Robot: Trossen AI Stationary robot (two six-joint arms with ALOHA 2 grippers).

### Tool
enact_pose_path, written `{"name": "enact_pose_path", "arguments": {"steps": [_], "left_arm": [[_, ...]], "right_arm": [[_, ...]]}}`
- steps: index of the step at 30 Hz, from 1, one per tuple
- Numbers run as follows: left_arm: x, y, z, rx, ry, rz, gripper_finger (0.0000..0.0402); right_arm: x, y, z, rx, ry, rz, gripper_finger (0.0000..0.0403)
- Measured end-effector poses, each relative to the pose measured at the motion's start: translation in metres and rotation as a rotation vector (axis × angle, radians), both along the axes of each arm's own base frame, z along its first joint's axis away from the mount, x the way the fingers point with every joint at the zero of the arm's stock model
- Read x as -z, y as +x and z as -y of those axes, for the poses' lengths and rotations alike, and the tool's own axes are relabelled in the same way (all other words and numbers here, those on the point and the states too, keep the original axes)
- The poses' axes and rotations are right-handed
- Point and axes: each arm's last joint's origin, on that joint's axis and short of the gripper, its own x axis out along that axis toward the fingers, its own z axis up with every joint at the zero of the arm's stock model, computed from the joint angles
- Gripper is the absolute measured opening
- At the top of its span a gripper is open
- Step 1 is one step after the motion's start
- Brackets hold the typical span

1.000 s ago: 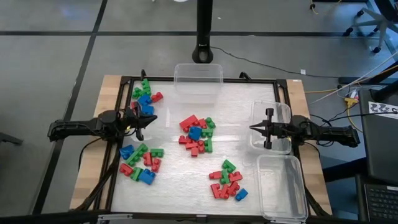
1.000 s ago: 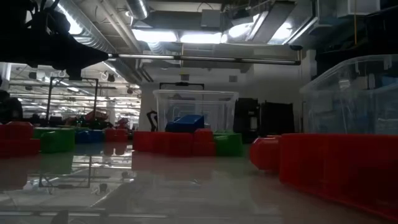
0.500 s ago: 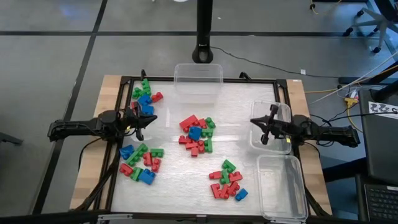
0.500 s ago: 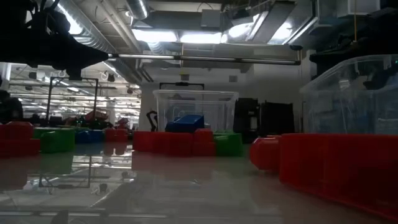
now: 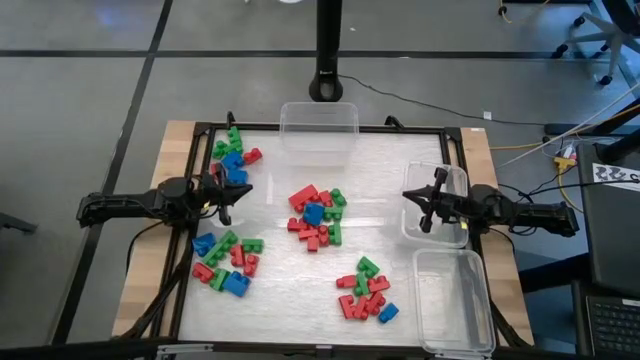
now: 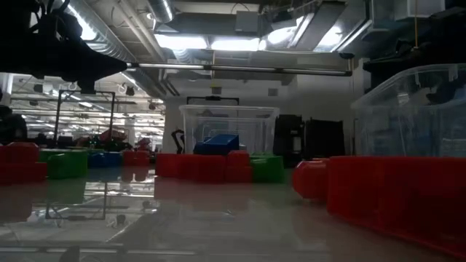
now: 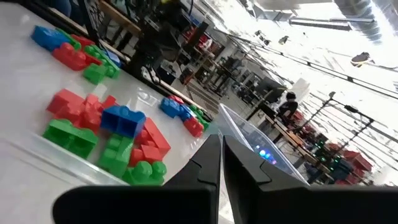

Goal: Sort blocks
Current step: Put the green game piece into the top transparent bin

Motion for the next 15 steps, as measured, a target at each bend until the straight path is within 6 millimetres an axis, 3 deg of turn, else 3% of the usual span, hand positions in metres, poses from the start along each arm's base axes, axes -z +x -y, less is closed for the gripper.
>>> {"name": "enact_pose_path", "arguments": {"steps": [7, 11, 15], "left_arm": [[-0.011, -0.001, 0.0, 0.003, -0.025, 0.125, 0.0001], [-0.017, -0.002, 0.0, 0.0, 0.007, 0.178, 0.0001], [-0.017, -0.003, 0.0, -0.011, 0.081, 0.161, 0.0001]], "right_arm": [[-0.012, -0.002, -0.001, -0.051, 0.022, 0.128, 0.0021], [-0.026, -0.005, 0.001, 0.028, 0.037, 0.215, 0.0021], [-0.043, -0.003, 0.003, 0.103, 0.041, 0.177, 0.0021]]}}
